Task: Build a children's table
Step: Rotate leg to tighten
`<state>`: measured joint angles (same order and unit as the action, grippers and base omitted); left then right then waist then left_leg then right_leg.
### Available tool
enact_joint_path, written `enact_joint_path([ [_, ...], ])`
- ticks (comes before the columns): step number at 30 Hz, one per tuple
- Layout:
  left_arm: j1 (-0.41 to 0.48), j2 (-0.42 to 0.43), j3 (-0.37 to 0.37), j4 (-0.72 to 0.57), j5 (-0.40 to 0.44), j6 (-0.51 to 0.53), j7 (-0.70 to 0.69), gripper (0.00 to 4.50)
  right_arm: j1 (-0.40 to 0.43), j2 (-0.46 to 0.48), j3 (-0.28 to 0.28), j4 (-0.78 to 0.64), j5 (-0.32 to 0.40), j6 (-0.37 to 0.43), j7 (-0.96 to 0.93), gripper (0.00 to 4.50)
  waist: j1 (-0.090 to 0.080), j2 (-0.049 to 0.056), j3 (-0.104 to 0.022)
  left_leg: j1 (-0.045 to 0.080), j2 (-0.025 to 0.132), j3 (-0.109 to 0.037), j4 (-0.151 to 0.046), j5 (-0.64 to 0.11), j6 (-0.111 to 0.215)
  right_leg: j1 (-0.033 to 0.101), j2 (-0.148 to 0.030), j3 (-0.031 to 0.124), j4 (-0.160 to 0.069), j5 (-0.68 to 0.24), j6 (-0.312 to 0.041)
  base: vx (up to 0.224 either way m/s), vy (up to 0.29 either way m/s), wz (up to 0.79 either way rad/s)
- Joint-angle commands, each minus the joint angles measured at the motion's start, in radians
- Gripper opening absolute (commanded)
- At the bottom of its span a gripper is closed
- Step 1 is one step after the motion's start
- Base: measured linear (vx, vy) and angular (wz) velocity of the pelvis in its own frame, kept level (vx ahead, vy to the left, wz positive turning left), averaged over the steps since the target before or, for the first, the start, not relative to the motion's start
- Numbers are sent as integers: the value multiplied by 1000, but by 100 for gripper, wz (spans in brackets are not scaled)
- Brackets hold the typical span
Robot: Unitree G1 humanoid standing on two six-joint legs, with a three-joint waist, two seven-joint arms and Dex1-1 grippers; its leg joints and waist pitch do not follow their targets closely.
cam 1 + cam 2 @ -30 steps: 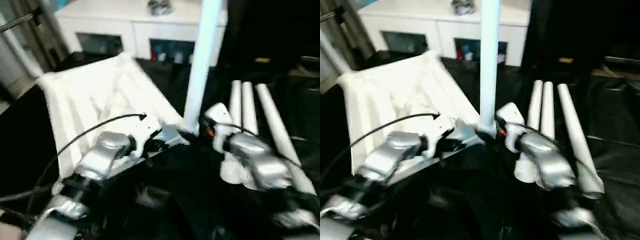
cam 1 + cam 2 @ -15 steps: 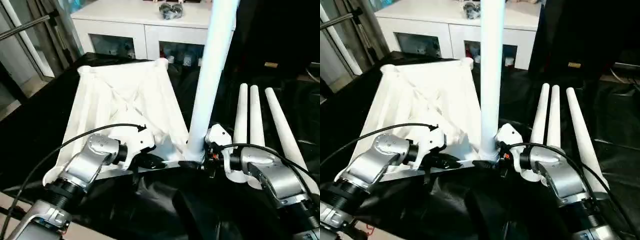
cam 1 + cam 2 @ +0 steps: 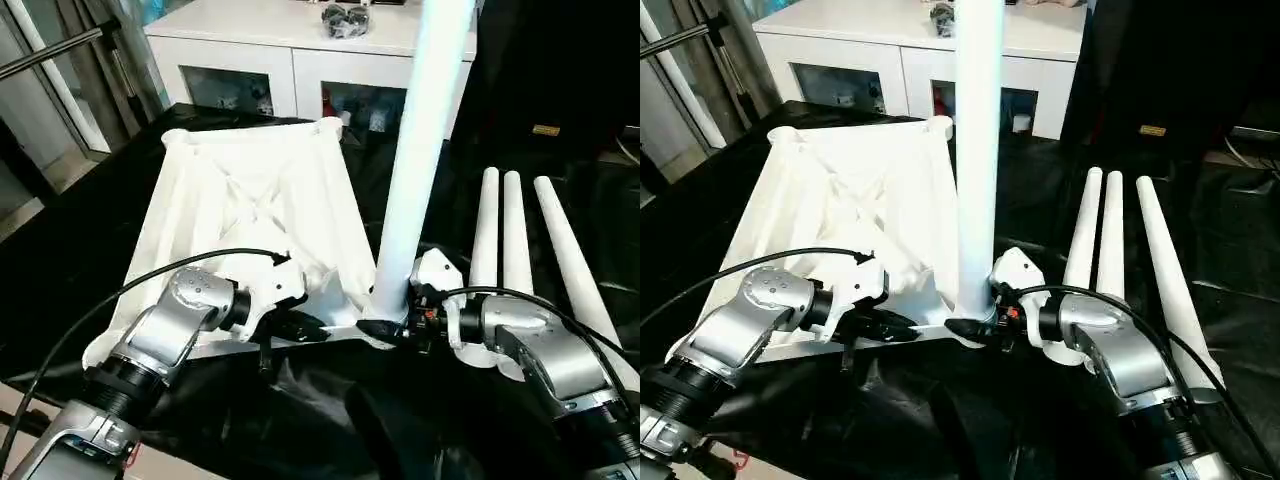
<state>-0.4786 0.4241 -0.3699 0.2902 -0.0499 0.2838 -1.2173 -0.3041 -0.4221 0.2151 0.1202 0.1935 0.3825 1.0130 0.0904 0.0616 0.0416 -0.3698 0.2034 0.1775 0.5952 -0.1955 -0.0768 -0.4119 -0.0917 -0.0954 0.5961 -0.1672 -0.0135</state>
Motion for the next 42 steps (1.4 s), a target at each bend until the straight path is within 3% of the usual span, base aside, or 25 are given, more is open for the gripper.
enact_joint_path([
  [1,-24,-24,12,-27,-32,-30,13,0,18,23,50,-13,18,16,24,288,-3,-11,-67,6,25,-5,-63,-112,76,61,-51,49,-57,-163,-211,0,0,0],
  [7,-16,-33,17,-27,-34,-21,19,0,14,60,40,4,19,18,-25,281,-5,-9,-64,7,24,-5,-66,-151,56,62,-52,48,-64,-215,-196,0,0,0],
  [10,-20,-74,41,-18,-38,9,84,0,-18,139,0,96,-14,-5,-165,279,-10,-12,-61,8,22,-5,-68,-168,43,59,-52,48,-69,-251,-188,0,0,0],
  [14,-37,-131,61,11,-27,37,177,0,-67,229,-51,219,-52,-18,-350,279,-36,-11,-60,2,16,-11,-72,-192,11,64,-54,43,-75,-330,-164,0,0,0],
  [17,-72,-216,75,63,4,58,319,0,-117,321,-95,337,-54,1,-505,278,-47,-10,-61,4,14,-9,-68,-182,20,62,-51,44,-75,-301,-173,0,0,0],
  [19,-89,-266,82,91,23,71,404,0,-138,357,-96,387,-71,8,-572,278,-47,-11,-61,10,12,-7,-66,-183,16,58,-50,44,-80,-315,-175,0,0,0],
  [21,-94,-294,82,103,31,78,448,0,-146,372,-89,407,-89,6,-605,278,-44,-15,-59,6,15,-7,-68,-183,27,61,-50,44,-81,-322,-164,0,0,0],
  [24,-90,-316,80,105,37,76,464,0,-157,394,-103,439,-103,-7,-633,278,-46,-13,-58,7,14,-9,-70,-206,28,61,-52,42,-85,-359,-151,0,0,0],
  [25,-85,-322,79,100,37,73,466,0,-163,400,-112,456,-102,-18,-638,312,-45,-15,-59,8,15,-9,-70,-207,29,60,-52,43,-86,-363,-147,0,0,0],
  [27,-71,-315,75,87,39,64,455,0,-176,403,-123,473,-90,-26,-622,347,-47,-12,-58,8,15,-10,-72,-219,31,59,-52,42,-87,-371,-144,0,0,0],
  [29,-66,-312,75,86,42,61,452,0,-183,405,-126,480,-95,-33,-622,347,-49,-13,-57,7,14,-10,-73,-229,31,59,-52,42,-89,-385,-139,0,0,0],
  [32,-52,-291,65,77,45,44,426,0,-190,398,-111,477,-115,-57,-625,382,-53,-10,-58,6,15,-11,-74,-236,29,59,-52,42,-89,-383,-138,0,0,0],
  [34,-32,-264,49,49,32,24,367,0,-196,378,-89,467,-148,-88,-613,382,-53,-10,-58,6,16,-11,-74,-233,30,59,-53,42,-88,-371,-143,0,0,0],
  [36,-21,-247,43,24,20,22,329,0,-195,363,-79,449,-152,-102,-586,382,-53,-8,-61,1,17,-14,-74,-221,30,63,-54,42,-81,-333,-153,0,0,0],
  [39,-7,-206,46,-13,-4,18,262,0,-169,305,-58,336,-108,-114,-428,382,-48,-6,-64,6,20,-10,-69,-191,57,62,-51,46,-72,-243,-183,0,0,0],
  [41,1,-182,45,-23,-12,5,225,0,-147,262,-39,264,-83,-108,-338,382,-43,-12,-67,0,21,-11,-67,-148,74,69,-50,46,-62,-181,-201,0,0,0],
  [42,4,-170,43,-27,-14,-1,209,0,-135,240,-29,234,-72,-104,-294,382,-41,-8,-69,4,23,-9,-64,-122,85,64,-50,47,-58,-138,-215,0,0,0],
])
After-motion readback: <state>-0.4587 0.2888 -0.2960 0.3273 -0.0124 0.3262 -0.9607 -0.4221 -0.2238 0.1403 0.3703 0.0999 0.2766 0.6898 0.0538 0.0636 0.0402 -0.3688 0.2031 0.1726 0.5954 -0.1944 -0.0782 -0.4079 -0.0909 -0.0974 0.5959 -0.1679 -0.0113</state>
